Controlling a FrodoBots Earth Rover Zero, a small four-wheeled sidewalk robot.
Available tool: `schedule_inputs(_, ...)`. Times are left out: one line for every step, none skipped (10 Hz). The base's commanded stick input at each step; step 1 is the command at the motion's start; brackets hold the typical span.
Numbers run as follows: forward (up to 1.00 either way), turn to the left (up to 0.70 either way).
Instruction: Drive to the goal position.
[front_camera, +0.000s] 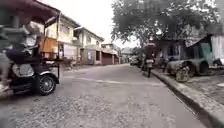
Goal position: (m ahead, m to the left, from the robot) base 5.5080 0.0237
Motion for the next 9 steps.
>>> schedule_inputs(1.00,0.00)
schedule_inputs(1.00,0.00)
schedule_inputs(1.00,0.00)
schedule_inputs(1.00,0.00)
schedule_inputs(1.00,0.10)
schedule_inputs(1.00,0.27)
schedule_inputs(1.00,0.27)
schedule_inputs(1.00,0.00)
schedule_inputs(1.00,0.00)
